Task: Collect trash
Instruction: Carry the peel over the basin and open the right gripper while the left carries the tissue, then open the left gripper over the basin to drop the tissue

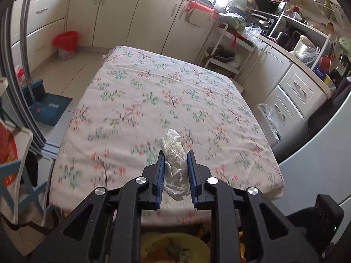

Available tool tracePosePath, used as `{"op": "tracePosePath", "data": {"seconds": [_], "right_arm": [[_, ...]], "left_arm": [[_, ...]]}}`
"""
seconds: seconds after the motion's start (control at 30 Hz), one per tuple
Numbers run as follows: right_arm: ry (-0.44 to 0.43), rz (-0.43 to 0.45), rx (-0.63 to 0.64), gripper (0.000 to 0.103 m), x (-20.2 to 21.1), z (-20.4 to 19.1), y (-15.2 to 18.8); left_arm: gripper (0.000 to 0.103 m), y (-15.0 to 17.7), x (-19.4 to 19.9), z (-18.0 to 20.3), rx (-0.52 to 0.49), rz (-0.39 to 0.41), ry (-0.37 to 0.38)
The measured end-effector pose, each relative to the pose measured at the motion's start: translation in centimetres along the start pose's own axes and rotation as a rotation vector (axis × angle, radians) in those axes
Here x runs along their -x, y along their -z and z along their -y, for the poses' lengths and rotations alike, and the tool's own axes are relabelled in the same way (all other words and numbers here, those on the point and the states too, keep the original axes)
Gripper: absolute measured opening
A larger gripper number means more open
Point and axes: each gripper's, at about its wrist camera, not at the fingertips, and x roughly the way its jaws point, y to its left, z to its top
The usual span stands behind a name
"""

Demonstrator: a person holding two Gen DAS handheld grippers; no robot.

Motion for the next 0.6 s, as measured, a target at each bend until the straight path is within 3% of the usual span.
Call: {"op": "tracePosePath", "data": {"seconds": [0.17, 0.37, 0.47, 0.6], "right_arm": [[0.018, -0.045, 0.014, 0.005, -0.4, -0.3, 2.1], [0.058, -0.172, 0.089, 0.011, -2.9, -2.2, 4.6], [0.098, -0.225, 0.112, 0.039, -3.8, -2.4, 5.8], [0.136, -0.214, 0.074, 0.043, -3.3, -1.5, 6.3]], "left_arm": [[0.018, 4.1, 2.9, 0.2, 0.005, -0.023, 0.006], [0.018, 7.6, 4.9, 0.3, -0.001, -0.055, 0.001], [0.018, 9.0, 5.6, 0.5, -0.013, -0.065, -0.002], [0.019, 10.9, 6.1, 0.6, -0.016, -0.101, -0.002]]}}
